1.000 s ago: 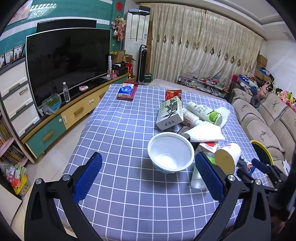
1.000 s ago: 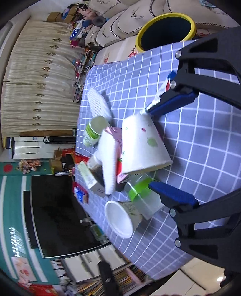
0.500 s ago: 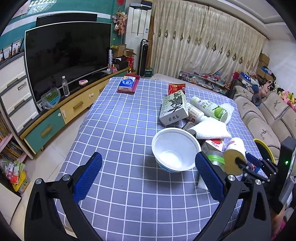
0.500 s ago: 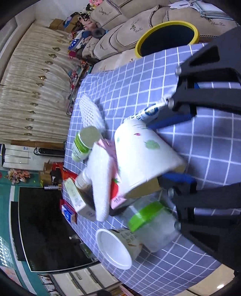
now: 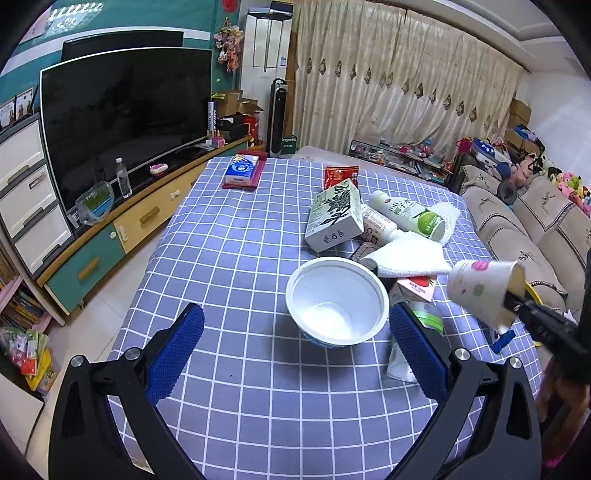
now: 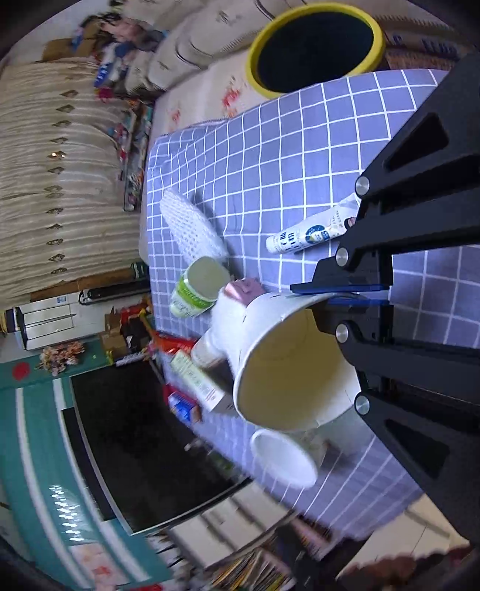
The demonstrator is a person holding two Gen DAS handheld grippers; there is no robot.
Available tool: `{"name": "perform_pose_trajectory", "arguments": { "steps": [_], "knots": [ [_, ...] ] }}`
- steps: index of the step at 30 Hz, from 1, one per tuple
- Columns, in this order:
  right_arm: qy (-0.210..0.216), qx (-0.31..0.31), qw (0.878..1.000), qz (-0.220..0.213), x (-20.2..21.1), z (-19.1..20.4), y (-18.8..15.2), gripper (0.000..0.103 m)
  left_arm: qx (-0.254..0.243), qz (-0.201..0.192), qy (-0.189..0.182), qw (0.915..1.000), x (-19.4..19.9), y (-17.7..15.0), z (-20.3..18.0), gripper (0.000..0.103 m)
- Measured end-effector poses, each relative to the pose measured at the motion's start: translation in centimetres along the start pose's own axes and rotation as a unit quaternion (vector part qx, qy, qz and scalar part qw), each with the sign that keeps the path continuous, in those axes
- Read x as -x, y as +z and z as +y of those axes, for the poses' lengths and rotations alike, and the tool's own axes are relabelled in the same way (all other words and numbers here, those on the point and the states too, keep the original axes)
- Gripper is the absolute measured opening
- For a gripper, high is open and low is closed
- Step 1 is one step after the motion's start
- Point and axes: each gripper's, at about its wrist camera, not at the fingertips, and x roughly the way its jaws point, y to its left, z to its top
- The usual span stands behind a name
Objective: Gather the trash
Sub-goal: 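Grasp the white paper cup with the right gripper and lift it, then carry the paper cup into the yellow-rimmed bin and open the right gripper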
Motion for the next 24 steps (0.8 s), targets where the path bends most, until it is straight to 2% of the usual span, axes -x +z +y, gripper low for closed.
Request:
{"name": "perform_pose_trajectory", "arguments": {
  "steps": [2,4,7,9,10,13,16,19,24],
  "knots": [
    [0.011,-0.011,1.000,-0.013,1.5,-1.0,0.7,0.002,-0.004,0.000,-0.003,1.0000,0.0,0.1,-0.3,0.099],
    [0.002,-0.020,0.999,-0.029,3.1,-2.8,1.7,0.002,-0.008,0.002,-0.005,1.0000,-0.2,0.2,-0.7,0.099],
    [-0.067,-0.049,0.995,-0.049,4.8,-8.1,3.7,0.003,-0.009,0.004,-0.008,0.9999,-0.5,0.3,-1.0,0.099],
    [-0.115,-0.069,0.990,-0.040,4.7,-11.8,4.2,0.003,-0.009,0.007,-0.010,0.9999,-0.9,0.3,-1.3,0.099],
    [-0.150,-0.082,0.985,-0.026,4.3,-14.5,4.3,0.003,-0.010,0.009,-0.011,0.9998,-1.1,0.3,-1.5,0.099],
    [-0.210,-0.112,0.971,0.028,2.0,-20.7,3.8,0.003,-0.013,0.013,-0.010,0.9998,-1.7,0.4,-1.9,0.099],
    [-0.225,-0.136,0.959,0.102,-1.7,-25.5,2.6,0.003,-0.014,0.018,-0.009,0.9997,-2.4,0.7,-2.6,0.099],
    [-0.247,-0.133,0.946,0.164,-5.4,-28.5,1.4,0.003,-0.019,0.021,-0.008,0.9996,-2.9,0.9,-3.4,0.099],
    [-0.249,-0.142,0.934,0.213,-9.0,-31.6,0.2,0.003,-0.033,0.030,-0.005,0.9990,-4.0,1.2,-5.1,0.099]
  ]
}}
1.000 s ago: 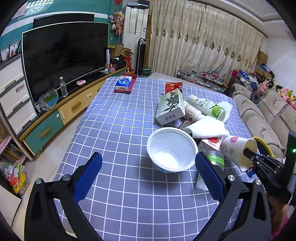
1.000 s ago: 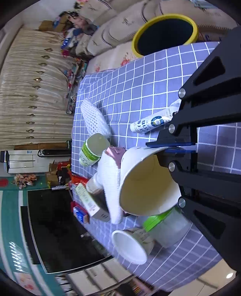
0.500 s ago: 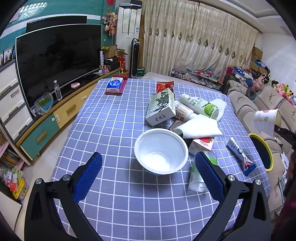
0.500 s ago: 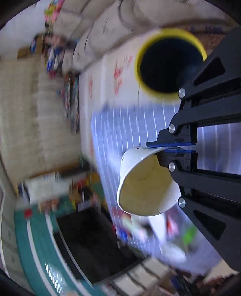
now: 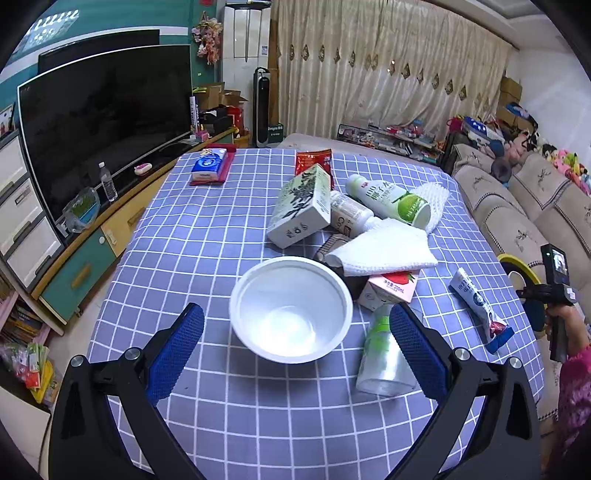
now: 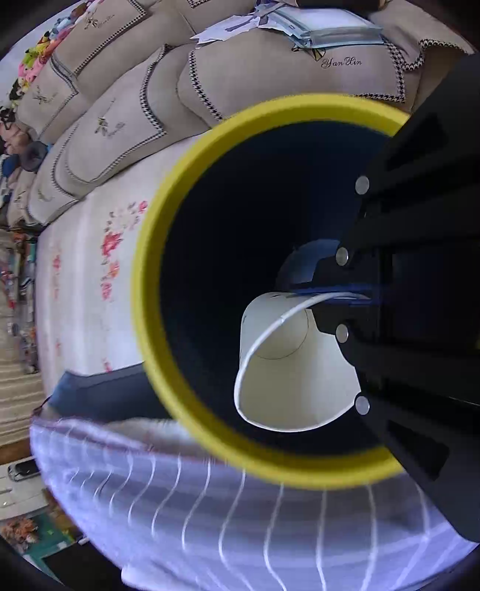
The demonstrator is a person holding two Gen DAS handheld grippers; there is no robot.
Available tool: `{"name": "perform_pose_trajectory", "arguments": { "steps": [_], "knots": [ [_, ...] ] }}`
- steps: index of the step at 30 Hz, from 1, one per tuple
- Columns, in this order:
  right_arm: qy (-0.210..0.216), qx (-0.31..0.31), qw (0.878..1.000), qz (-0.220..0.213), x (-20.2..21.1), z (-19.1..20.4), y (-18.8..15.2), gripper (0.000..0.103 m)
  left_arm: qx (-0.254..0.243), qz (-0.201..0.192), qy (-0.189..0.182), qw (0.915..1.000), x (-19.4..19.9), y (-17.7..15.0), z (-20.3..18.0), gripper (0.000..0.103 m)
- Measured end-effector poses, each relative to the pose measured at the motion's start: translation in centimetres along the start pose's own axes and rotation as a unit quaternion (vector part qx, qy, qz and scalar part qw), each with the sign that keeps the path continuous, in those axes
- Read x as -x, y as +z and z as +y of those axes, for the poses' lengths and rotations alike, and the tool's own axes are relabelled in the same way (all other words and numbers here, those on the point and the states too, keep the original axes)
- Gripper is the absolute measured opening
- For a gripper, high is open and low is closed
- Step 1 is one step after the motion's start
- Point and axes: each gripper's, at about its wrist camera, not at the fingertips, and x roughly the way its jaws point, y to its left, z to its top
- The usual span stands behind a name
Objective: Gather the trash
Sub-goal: 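Carry the paper cup into the yellow-rimmed bin and open the right gripper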
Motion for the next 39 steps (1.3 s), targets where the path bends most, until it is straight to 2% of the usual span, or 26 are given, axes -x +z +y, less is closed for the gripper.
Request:
{"name": "perform_pose_trajectory", "arguments": {
  "steps": [5,11,15,21,24,30,32,34,39],
  "knots": [
    [-0.010,0.005,1.000,0.026,-2.4,-0.6,0.3,0.005,-0.008,0.009,-0.003,0.9999,-1.0,0.3,-1.1,0.099],
    [-0.012,0.001,1.000,0.026,-3.2,-1.2,1.1,0.014,-0.015,0.014,-0.012,0.9997,-1.8,0.4,-1.8,0.099],
    [-0.005,0.004,1.000,0.012,-1.9,-0.7,1.0,0.022,-0.017,0.016,-0.019,0.9995,-2.1,0.3,-1.8,0.099],
    [0.012,0.009,1.000,-0.023,1.6,0.0,-0.3,0.024,-0.018,0.033,-0.035,0.9987,-2.7,0.0,-1.6,0.099],
    [0.024,0.017,0.999,-0.041,3.5,0.8,-1.1,0.029,-0.033,0.032,-0.043,0.9980,-2.7,-0.2,-2.2,0.099],
    [0.039,0.032,0.997,-0.061,5.9,2.1,-2.2,0.032,-0.082,0.047,-0.101,0.9904,-2.5,-0.6,-5.6,0.091],
    [0.043,0.037,0.996,-0.066,6.4,2.4,-2.2,0.032,-0.103,0.050,-0.106,0.9878,-2.6,-0.8,-6.8,0.089],
    [0.046,0.039,0.996,-0.071,6.8,2.7,-2.3,0.034,-0.113,0.061,-0.112,0.9855,-3.2,-0.9,-7.5,0.079],
    [0.055,0.043,0.995,-0.076,6.7,3.0,-2.3,0.036,-0.118,0.087,-0.101,0.9840,-5.2,-1.0,-8.3,0.078]
  ]
}}
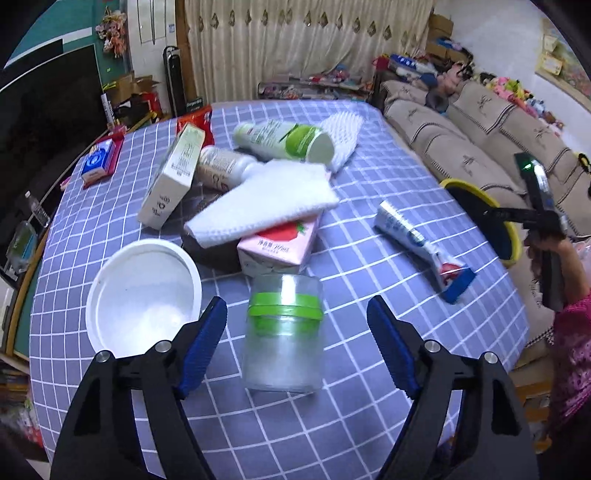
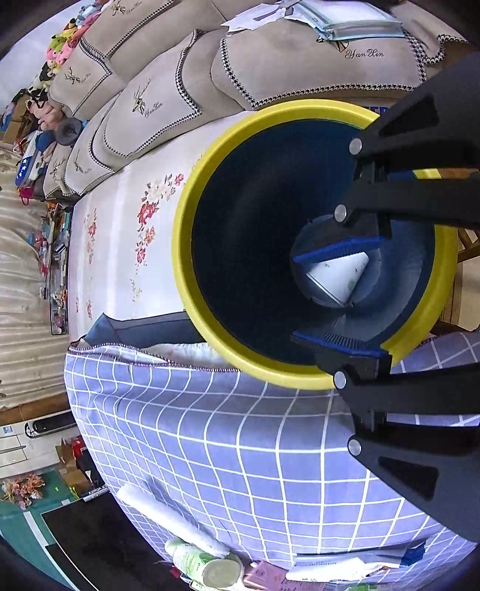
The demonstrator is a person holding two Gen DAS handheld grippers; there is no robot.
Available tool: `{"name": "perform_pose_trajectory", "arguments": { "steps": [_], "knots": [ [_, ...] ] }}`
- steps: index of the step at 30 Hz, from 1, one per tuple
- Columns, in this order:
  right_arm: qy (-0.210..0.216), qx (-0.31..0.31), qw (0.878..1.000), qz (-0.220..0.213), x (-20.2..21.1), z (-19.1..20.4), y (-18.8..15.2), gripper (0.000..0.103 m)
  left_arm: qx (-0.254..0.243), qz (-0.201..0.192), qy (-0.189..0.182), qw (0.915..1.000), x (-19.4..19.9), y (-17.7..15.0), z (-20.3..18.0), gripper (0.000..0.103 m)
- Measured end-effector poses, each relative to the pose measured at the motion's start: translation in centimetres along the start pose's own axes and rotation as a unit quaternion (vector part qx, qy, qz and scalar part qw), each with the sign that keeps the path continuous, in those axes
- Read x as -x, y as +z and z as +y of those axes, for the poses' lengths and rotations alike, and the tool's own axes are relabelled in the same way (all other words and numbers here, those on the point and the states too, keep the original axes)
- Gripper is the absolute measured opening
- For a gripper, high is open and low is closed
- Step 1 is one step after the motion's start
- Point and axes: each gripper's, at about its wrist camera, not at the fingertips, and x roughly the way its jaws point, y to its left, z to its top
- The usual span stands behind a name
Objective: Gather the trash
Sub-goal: 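Carry the paper cup into the yellow-rimmed bin and open the right gripper, then grasp the clear green-lidded jar with the left gripper and carry it to the bin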
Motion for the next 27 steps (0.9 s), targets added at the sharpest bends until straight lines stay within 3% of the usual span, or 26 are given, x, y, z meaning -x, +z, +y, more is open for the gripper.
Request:
{"name": "perform_pose_trajectory", "arguments": {
  "steps": [8,11,13,14,22,27],
  "knots": [
    [0.009,0.003,1.000,0.001,-0.2,0.4,-0.2,0.039,-0.010,0.026,0.006,0.9996,-2.2,-0.3,-0.1,0.077],
    [0.012,0.007,1.000,0.001,-0.3,0.7,-0.3,0.039,-0.023,0.030,0.020,0.9991,-3.3,-0.4,-0.4,0.068],
    [0.014,0.008,1.000,0.001,-0.3,0.9,-0.4,0.039,-0.034,0.028,0.032,0.9985,-3.5,-0.5,-0.8,0.054],
    [0.015,0.009,1.000,0.000,-0.3,0.9,-0.4,0.039,-0.035,0.027,0.035,0.9984,-3.5,-0.5,-0.8,0.051],
    [0.023,0.006,1.000,-0.016,1.2,0.3,-1.0,0.039,-0.027,0.014,0.006,0.9995,-1.9,0.4,-0.8,0.050],
    [0.025,-0.008,0.998,-0.049,3.6,-1.4,-1.3,0.039,-0.071,-0.024,-0.022,0.9970,0.4,3.5,-4.0,0.051]
  ]
}}
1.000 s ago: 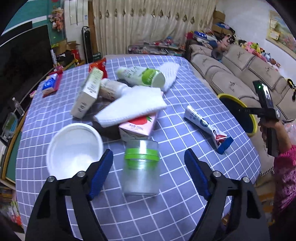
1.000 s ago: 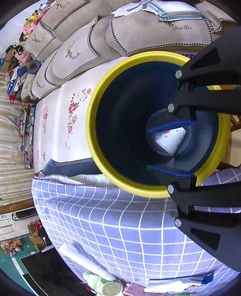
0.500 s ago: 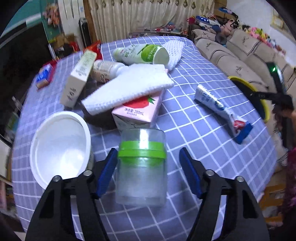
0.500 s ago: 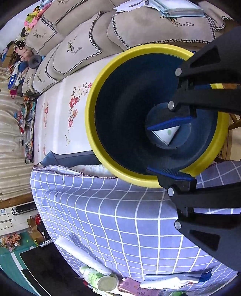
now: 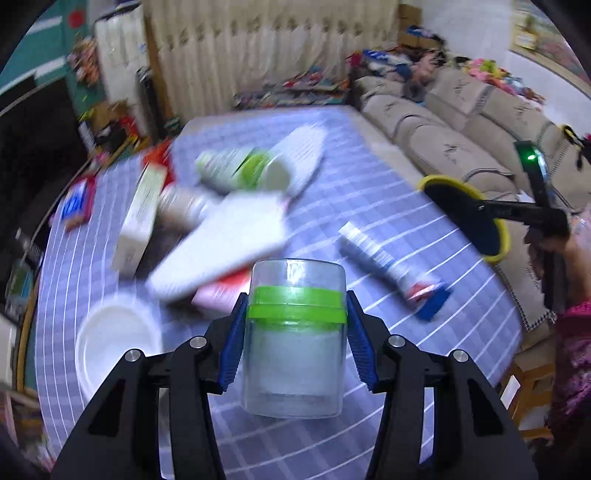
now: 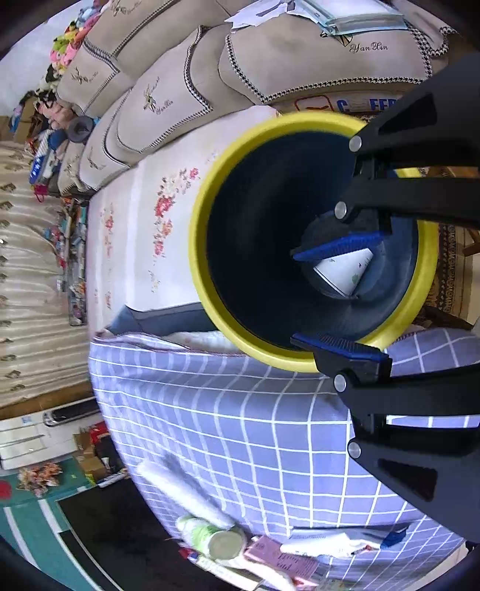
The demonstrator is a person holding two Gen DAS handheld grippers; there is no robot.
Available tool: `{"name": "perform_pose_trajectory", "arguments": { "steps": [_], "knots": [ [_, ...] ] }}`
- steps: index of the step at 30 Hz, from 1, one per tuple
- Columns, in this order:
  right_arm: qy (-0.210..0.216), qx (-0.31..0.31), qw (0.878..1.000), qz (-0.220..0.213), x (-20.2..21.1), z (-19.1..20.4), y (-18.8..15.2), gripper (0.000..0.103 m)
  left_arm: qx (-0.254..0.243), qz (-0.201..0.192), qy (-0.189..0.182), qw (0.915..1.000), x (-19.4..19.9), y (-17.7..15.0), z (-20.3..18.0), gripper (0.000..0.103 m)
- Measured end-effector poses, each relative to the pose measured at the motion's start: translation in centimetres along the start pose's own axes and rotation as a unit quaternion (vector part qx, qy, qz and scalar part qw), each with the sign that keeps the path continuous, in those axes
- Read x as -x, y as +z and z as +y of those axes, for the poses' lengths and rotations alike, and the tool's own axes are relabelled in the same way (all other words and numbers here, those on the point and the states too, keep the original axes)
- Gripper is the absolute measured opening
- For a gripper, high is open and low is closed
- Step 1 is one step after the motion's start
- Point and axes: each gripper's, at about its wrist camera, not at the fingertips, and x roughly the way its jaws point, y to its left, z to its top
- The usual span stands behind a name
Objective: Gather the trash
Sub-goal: 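Grasp the clear green-lidded jar with the left gripper and carry it to the bin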
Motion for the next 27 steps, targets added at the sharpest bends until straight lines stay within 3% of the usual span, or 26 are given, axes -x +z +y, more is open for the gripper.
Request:
{"name": "perform_pose_trajectory", "arguments": {
  "steps": [5,10,15,22,27],
  "knots": [
    [0.003,-0.018,0.999,-0.032,2.7,-2.5,-0.6,0.039,-0.048,-0.004,-0.064,0.9968,-1.8,4.7,-4.8,0.050],
    [-0.008,-0.036,0.998,-0.058,5.4,-5.4,-1.2,0.039,-0.106,0.002,-0.115,0.9877,-5.3,9.3,-11.4,0.051],
    [-0.019,-0.062,0.995,-0.077,7.4,-8.4,-2.1,0.039,-0.153,0.058,-0.167,0.9724,-11.8,13.3,-18.8,0.051],
    [-0.028,-0.086,0.994,-0.064,7.4,-11.2,-3.9,0.039,-0.223,0.151,-0.155,0.9503,-20.7,14.7,-26.1,0.051],
    [-0.026,-0.098,0.993,-0.055,6.4,-12.1,-4.4,0.039,-0.245,0.178,-0.133,0.9435,-23.7,13.8,-27.7,0.051]
  ]
}}
